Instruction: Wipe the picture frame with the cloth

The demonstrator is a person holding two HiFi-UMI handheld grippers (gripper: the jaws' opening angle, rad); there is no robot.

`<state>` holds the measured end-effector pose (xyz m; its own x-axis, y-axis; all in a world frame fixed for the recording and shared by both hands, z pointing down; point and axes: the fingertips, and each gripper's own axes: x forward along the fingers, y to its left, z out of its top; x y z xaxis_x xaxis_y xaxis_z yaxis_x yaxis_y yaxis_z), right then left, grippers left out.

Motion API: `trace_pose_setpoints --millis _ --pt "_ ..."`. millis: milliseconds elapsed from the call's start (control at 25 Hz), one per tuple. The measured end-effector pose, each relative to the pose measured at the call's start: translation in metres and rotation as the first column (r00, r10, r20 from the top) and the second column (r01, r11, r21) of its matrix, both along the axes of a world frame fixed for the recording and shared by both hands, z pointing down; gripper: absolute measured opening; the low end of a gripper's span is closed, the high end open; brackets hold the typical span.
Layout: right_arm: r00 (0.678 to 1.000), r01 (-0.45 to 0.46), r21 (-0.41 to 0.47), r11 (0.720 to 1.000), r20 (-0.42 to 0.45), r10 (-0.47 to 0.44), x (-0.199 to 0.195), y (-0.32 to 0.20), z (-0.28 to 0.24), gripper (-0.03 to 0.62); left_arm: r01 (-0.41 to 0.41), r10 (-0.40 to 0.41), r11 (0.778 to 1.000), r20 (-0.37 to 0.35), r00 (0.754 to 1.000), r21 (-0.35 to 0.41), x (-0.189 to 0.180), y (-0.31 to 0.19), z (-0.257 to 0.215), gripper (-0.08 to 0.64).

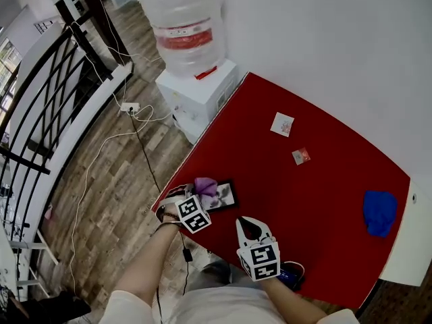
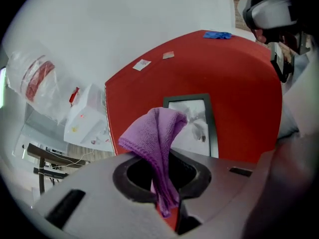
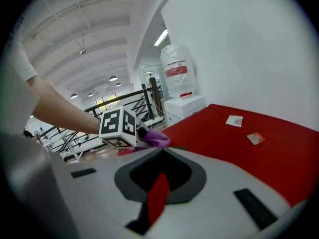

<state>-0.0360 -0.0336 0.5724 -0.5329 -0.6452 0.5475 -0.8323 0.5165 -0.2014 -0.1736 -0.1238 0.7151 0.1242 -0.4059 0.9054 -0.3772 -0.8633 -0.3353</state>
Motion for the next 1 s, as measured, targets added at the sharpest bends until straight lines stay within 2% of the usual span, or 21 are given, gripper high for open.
trace_pose_setpoints --millis 160,320,400,560,760,880,1000 --pt "1.000 0.000 -0.005 1.000 0.000 0.000 0.003 -0.002 0.005 0.005 -0.055 0.056 0.998 0.024 0.998 -0.029 0.005 0.013 0.009 0.054" --pt "1.000 0.005 -0.004 1.000 0.008 -0.005 0.003 -0.005 0.007 0.005 -0.134 0.135 0.989 -0.003 0.991 -0.066 0.025 0.052 0.004 0.054" --pt "1.000 0.009 -0.002 1.000 0.011 -0.009 0.002 -0.007 0.007 0.005 -0.172 0.173 0.982 0.008 0.985 -0.078 0.028 0.072 0.005 0.054" --pt "1.000 0.016 -0.002 1.000 0.012 -0.016 0.001 -0.007 0.008 0.005 -0.175 0.178 0.980 0.031 0.983 -0.096 0.023 0.091 0.011 0.054" --pt "1.000 0.013 -0.008 1.000 0.012 -0.012 0.005 -0.005 0.010 0.005 -0.093 0.094 0.994 0.010 0.996 -0.048 0.021 0.044 -0.008 0.054" --pt "1.000 0.005 -0.018 1.000 0.011 -0.005 0.008 0.000 0.012 0.005 -0.065 0.065 0.998 0.052 0.996 -0.015 0.017 0.004 -0.012 0.054" --pt "1.000 0.001 -0.030 1.000 0.004 0.000 0.013 0.005 0.015 0.005 -0.075 0.078 0.997 0.088 0.993 -0.034 0.019 -0.014 -0.002 0.054"
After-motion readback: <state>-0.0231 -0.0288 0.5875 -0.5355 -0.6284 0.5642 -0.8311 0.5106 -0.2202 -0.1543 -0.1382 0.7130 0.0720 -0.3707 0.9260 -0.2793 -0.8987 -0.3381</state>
